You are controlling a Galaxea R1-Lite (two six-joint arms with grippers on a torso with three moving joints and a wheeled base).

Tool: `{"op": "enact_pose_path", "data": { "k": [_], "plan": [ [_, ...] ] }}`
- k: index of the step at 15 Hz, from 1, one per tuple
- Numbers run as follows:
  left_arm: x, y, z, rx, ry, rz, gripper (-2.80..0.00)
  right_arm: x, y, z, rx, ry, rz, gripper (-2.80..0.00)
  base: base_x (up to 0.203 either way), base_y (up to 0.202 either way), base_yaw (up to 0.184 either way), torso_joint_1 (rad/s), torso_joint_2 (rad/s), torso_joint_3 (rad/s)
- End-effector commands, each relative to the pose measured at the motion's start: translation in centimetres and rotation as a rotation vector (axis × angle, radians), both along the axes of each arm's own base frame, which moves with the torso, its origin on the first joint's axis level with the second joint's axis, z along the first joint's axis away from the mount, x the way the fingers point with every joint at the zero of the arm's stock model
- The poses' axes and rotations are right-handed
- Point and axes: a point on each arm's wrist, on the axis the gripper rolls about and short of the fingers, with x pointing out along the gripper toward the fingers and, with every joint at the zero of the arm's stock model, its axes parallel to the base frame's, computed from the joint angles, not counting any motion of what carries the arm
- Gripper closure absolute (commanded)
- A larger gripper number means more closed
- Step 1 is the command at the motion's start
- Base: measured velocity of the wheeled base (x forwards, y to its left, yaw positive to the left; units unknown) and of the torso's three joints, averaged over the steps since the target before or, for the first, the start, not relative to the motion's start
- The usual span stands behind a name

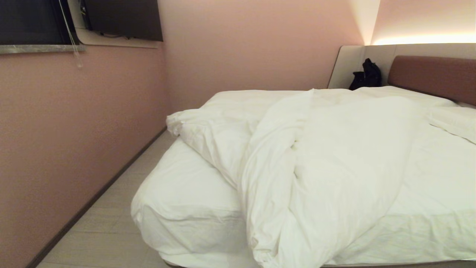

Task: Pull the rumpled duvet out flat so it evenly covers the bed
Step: Hold the folded corner of the quilt

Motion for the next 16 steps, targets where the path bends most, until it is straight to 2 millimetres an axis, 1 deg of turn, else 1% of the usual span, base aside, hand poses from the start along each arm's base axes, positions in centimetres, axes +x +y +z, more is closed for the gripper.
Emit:
{"op": "enact_pose_path", "data": {
  "k": [1,12,14,16],
  "plan": [
    [0.00,0.00,0.00,-0.001,0.000,0.001,0.00,0.00,0.00,0.00,-0.001,0.000,0.001,0.00,0.000,-0.192,0.000,0.002,0.00,0.007],
    [0.00,0.00,0.00,-0.004,0.000,0.002,0.00,0.00,0.00,0.00,-0.001,0.000,0.001,0.00,0.000,-0.191,0.000,0.002,0.00,0.002],
    [0.00,0.00,0.00,-0.004,0.000,0.002,0.00,0.00,0.00,0.00,-0.001,0.000,0.001,0.00,0.000,-0.079,-0.002,0.009,0.00,-0.002],
    [0.00,0.00,0.00,-0.004,0.000,0.001,0.00,0.00,0.00,0.00,-0.001,0.000,0.001,0.00,0.000,0.000,0.000,0.000,0.00,0.000]
  ]
}}
